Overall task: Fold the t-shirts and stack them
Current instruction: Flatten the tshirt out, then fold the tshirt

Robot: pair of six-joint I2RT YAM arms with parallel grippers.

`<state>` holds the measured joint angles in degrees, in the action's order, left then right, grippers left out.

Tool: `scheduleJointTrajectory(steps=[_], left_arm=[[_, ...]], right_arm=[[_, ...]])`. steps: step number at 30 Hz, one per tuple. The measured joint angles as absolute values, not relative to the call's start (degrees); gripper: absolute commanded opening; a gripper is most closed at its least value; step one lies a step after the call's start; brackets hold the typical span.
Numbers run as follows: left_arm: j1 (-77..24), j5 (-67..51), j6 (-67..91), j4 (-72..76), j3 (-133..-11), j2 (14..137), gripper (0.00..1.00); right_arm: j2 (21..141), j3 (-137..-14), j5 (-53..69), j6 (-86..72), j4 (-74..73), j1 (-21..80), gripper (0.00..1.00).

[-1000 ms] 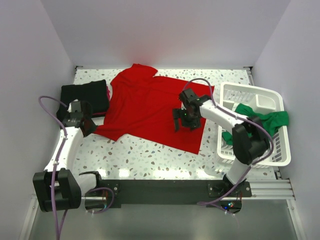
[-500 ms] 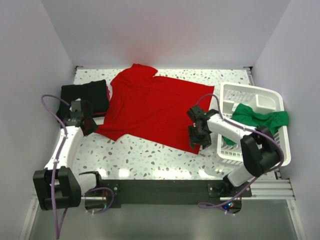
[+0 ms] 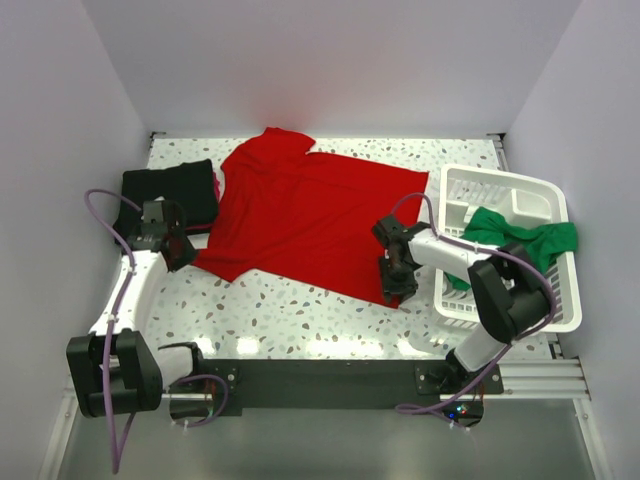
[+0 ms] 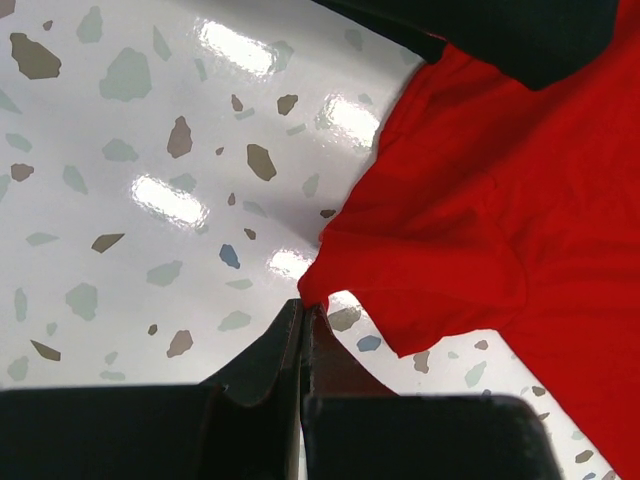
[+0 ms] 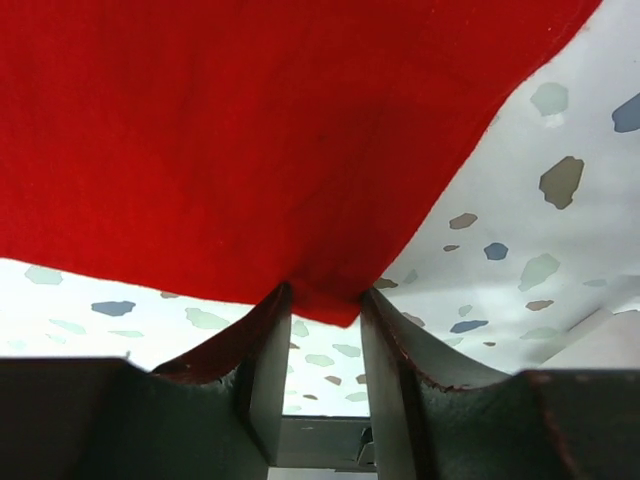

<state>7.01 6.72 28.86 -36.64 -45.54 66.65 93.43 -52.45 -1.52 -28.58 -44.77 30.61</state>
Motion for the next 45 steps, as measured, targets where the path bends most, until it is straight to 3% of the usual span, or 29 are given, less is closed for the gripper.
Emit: scheduleJointTrajectory(steps=[4, 5, 9, 24, 32, 45], left_arm=[[7.01, 6.35, 28.86, -36.47, -45.54, 66.89, 0.0], [7.01, 6.31, 28.86, -36.45, -45.54, 66.89, 0.0], [7.01, 5.67, 28.95, -36.4, -45.54, 66.89, 0.0], [6.44, 3.36, 35.51, -43.22, -44.14, 58.98, 0.0], [-4.6, 4.71, 40.64, -48.14, -44.14, 58.52, 0.0], [-6.9, 5.76, 41.47, -52.23, -45.63, 60.05, 0.0]], right_arm=[[93.49, -52.45, -1.54, -28.29, -44.97, 30.46, 0.27], [93.56, -52.45, -1.54, -28.25, -45.06, 30.41, 0.18], [93.84, -52.71, -1.5, -27.68, -45.95, 30.3, 0.0], [94.02, -55.59, 0.1, -24.93, -59.31, 30.39, 0.0], [90.17, -54.13, 1.41, -24.4, -64.31, 30.44, 0.0], [88.55, -53.8, 2.44, -24.69, -68.55, 30.44, 0.0]])
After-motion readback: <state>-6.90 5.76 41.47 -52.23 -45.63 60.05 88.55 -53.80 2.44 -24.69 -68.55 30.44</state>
